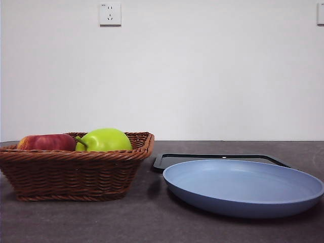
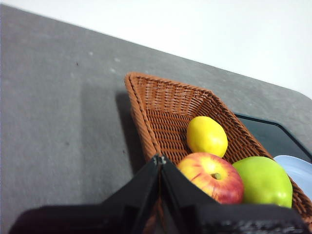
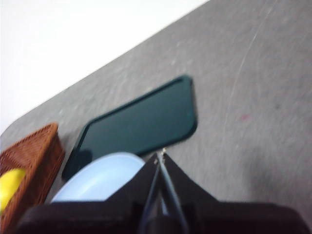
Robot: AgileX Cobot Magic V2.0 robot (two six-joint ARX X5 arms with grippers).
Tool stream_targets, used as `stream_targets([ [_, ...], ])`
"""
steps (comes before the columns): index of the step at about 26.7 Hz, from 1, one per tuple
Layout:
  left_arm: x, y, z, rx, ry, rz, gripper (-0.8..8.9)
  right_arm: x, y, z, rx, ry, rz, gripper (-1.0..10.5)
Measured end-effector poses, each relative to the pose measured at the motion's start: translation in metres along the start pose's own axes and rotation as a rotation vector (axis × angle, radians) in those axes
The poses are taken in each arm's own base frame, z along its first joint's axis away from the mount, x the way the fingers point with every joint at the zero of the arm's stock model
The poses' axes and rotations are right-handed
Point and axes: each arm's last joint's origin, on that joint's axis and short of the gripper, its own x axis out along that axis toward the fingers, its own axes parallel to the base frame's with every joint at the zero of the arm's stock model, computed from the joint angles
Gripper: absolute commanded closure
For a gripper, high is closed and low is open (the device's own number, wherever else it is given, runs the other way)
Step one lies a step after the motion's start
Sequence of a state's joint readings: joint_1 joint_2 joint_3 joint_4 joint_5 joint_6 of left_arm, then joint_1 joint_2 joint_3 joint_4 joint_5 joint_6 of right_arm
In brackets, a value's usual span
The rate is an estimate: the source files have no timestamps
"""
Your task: Take the lemon from the basket,put the lemon in the plate,hand out the plate
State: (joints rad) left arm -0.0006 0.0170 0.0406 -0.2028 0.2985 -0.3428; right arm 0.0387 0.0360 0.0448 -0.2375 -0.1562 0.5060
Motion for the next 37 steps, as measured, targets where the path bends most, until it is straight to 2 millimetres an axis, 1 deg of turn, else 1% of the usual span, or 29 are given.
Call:
stream_targets([
  [2, -0.002, -0.003, 0.006, -0.018, 0.022, 0.007, 8.07, -0.002, 0.003, 0.004, 0.008, 0.030, -0.015, 9.4],
  [4, -0.003, -0.007, 0.018, -0.026, 0.024, 0.008, 8.07, -0.005, 0.008, 0.013, 0.009, 0.044, -0.023, 9.4],
  [7, -0.005, -0.016, 0.039, -0.029, 0.022, 0.007, 8.07, -0.011, 0.021, 0.033, -0.017, 0.045, -0.022, 9.4],
  [9, -0.002, -0.020, 0.053, -0.034, 0.043, 0.004, 8.07, -0.015, 0.030, 0.049, -0.044, 0.051, -0.025, 9.4],
  [13, 0.009, -0.027, 0.078, -0.041, 0.104, -0.031, 8.07, -0.018, 0.043, 0.072, -0.102, 0.097, -0.045, 9.4],
  [18, 0.025, -0.037, 0.110, -0.003, 0.182, -0.164, 8.07, -0.018, 0.059, 0.100, -0.169, 0.161, -0.068, 9.4],
  [23, 0.043, -0.045, 0.134, -0.008, 0.280, -0.270, 8.07, -0.011, 0.068, 0.119, -0.226, 0.270, -0.098, 9.4],
  [27, 0.056, -0.055, 0.144, 0.004, 0.394, -0.288, 8.07, 0.003, 0.070, 0.122, -0.250, 0.446, -0.052, 9.4],
  [29, 0.061, -0.059, 0.147, 0.020, 0.449, -0.286, 8.07, 0.013, 0.069, 0.119, -0.246, 0.540, -0.020, 9.4],
  [32, 0.070, -0.068, 0.149, 0.053, 0.545, -0.291, 8.04, 0.032, 0.063, 0.111, -0.224, 0.675, 0.006, 8.9],
  [33, 0.076, -0.075, 0.146, 0.085, 0.585, -0.327, 7.36, 0.047, 0.059, 0.104, -0.213, 0.754, -0.002, 7.9],
  [35, 0.077, -0.080, 0.144, 0.104, 0.595, -0.344, 5.39, 0.060, 0.053, 0.097, -0.192, 0.821, -0.025, 6.9],
  [36, 0.077, -0.082, 0.143, 0.114, 0.595, -0.340, 4.90, 0.066, 0.050, 0.094, -0.182, 0.853, -0.034, 6.7],
  [37, 0.078, -0.085, 0.141, 0.133, 0.597, -0.331, 4.77, 0.085, 0.047, 0.082, -0.180, 0.924, -0.045, 6.7],
])
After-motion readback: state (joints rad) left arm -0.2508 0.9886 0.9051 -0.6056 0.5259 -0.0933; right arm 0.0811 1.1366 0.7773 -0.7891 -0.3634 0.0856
